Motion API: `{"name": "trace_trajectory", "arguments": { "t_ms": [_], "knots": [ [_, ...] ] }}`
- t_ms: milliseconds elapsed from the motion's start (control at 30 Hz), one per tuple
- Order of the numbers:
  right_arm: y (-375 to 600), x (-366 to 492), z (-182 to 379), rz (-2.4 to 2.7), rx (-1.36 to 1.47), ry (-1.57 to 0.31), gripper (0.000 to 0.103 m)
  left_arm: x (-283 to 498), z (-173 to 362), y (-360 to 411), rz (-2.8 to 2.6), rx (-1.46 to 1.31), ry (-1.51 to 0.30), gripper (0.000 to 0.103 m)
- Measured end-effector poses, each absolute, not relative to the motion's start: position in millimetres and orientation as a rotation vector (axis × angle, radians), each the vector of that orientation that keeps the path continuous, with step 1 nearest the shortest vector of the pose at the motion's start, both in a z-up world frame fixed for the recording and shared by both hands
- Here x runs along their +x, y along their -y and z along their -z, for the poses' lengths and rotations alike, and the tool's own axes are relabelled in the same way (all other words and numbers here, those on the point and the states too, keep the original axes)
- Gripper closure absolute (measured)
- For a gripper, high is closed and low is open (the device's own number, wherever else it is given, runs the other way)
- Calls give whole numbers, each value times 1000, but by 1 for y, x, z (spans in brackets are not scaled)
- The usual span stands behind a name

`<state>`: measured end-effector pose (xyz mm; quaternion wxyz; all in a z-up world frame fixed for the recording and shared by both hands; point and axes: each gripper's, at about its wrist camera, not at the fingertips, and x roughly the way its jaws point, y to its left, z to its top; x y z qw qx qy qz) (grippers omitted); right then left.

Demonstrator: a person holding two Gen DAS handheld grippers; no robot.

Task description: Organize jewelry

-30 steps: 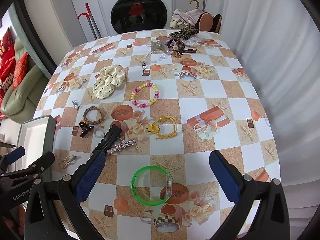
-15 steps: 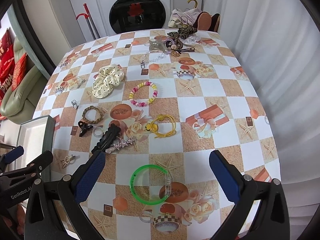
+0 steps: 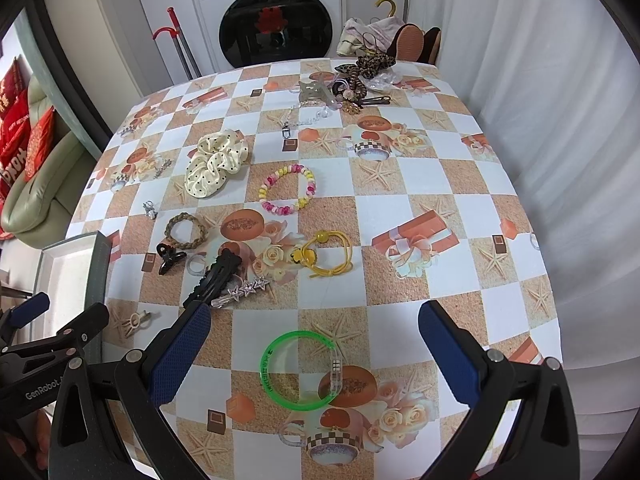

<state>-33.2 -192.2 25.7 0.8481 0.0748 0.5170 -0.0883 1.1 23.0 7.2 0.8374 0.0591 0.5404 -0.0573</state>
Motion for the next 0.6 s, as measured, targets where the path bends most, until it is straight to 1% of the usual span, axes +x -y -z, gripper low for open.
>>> {"name": "trace_trajectory", "arguments": {
  "t_ms": [600],
  "knots": [
    [192,-32,-25,188,159,-1089,0,1,-7,-22,122,128,-1144,0]
  ]
}}
